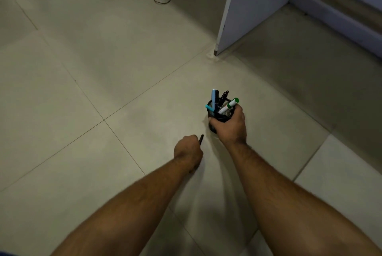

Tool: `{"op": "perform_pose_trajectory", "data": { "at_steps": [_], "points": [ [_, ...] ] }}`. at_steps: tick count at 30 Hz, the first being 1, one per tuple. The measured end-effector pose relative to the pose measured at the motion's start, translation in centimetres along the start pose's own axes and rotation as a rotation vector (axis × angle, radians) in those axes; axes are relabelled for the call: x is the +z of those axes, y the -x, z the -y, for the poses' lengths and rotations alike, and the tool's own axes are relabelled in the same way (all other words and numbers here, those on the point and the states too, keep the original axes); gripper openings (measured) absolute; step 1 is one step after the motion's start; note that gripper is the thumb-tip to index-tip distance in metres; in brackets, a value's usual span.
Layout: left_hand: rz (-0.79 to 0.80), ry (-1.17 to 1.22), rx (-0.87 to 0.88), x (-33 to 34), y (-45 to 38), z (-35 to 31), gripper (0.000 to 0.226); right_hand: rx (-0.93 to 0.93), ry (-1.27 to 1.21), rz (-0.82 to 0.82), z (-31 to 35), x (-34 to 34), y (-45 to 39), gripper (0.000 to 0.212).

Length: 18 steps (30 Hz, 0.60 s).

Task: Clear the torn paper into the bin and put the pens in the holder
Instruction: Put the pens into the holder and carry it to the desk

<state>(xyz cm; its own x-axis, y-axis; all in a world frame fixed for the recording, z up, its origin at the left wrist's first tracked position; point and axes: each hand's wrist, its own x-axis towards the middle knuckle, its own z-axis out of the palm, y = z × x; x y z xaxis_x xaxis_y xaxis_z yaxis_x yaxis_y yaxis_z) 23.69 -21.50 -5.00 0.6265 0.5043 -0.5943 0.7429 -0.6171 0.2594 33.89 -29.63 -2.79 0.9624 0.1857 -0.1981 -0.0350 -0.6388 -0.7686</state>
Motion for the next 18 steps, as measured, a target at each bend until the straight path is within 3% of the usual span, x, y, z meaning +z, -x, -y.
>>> {"op": "perform_pose_trajectory", "data": {
  "at_steps": [3, 6, 11, 13, 15, 18],
  "points": [
    [-0.04, 0.014, -0.059, -1.1, -0.1, 0.3, 0.027, 0.012, 0.011, 0.011, -0.2, 0.2, 0.1, 0.079],
    [-0.113, 0.321, -0.189, -3.8, -1.1, 0.9, 0.03, 0.019, 0.01, 0.024, -0.1, 0.5, 0.1, 0.077],
    [-0.261, 0.777, -0.027, -9.3, -1.8, 0.8, 0.013, 0.053, -0.035, -0.028, 0.7, 0.8, -0.2, 0.08],
    [-0.285, 0.748, 0.114, -10.7, -1.8, 0.3, 0.018, 0.068, -0.025, -0.04, 1.2, 1.1, -0.2, 0.081],
    [-0.268, 0.573, 0.245, -11.7, -1.6, -0.5, 0.023, 0.065, -0.035, -0.045, 1.8, 1.6, -0.2, 0.082],
    [-0.249, 0.335, 0.304, -12.8, -1.5, -1.4, 0.022, 0.05, -0.056, -0.031, 2.7, 2.2, 0.1, 0.079]
  ]
}}
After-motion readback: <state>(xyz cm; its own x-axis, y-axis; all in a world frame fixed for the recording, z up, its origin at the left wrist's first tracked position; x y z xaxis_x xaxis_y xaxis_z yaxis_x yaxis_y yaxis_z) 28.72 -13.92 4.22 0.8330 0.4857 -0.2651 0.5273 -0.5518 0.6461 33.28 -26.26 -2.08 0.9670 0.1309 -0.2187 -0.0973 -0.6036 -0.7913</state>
